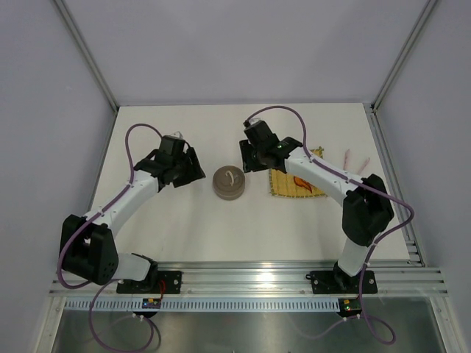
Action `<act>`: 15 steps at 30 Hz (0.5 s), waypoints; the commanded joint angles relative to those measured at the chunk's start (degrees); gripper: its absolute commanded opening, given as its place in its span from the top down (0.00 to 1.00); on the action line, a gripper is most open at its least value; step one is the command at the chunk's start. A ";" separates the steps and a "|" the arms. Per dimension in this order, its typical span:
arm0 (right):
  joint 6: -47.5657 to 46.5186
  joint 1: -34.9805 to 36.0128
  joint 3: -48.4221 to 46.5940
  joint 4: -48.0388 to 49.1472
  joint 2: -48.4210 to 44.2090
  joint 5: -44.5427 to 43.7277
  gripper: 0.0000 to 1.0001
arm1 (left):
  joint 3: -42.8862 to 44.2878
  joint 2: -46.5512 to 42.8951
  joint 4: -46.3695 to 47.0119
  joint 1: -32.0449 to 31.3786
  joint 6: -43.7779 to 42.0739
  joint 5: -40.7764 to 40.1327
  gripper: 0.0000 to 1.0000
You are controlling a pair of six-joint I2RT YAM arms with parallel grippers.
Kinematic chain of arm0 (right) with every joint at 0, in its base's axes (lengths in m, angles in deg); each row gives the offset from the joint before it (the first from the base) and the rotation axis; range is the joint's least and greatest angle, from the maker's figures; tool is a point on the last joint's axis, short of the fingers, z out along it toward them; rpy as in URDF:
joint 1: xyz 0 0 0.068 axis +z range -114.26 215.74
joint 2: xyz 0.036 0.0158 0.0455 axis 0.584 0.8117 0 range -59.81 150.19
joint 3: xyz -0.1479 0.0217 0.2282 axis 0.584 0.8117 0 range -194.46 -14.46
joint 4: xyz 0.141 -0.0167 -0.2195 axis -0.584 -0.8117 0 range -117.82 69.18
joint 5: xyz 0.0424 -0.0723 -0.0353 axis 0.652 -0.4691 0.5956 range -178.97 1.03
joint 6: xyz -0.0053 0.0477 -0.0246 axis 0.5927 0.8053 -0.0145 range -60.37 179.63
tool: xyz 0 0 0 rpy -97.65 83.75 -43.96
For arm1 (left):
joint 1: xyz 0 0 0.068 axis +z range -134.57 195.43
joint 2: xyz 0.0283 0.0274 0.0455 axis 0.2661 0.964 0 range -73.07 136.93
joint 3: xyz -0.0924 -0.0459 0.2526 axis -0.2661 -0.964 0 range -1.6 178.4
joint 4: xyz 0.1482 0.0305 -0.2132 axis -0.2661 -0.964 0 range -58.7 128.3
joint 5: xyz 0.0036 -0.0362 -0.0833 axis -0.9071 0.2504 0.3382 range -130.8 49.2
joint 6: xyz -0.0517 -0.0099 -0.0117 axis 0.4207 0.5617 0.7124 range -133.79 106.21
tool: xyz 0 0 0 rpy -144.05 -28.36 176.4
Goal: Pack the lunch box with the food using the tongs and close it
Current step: Close the box lid on the packing box.
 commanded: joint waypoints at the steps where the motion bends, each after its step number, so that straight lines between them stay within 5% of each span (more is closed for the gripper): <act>1: -1.69 -2.14 -3.64 -4.21 1.39 5.34 0.47 | 4.44 -0.19 -1.11 -2.24 -1.79 -3.21 0.38; 10: -0.54 -4.43 -4.08 -2.99 2.82 13.35 0.52 | 10.25 2.97 -6.39 -8.84 -0.83 -9.83 0.35; 15: -7.22 1.71 -9.52 -9.31 5.87 0.79 0.50 | 5.16 2.09 -0.78 -1.65 2.77 -1.40 0.38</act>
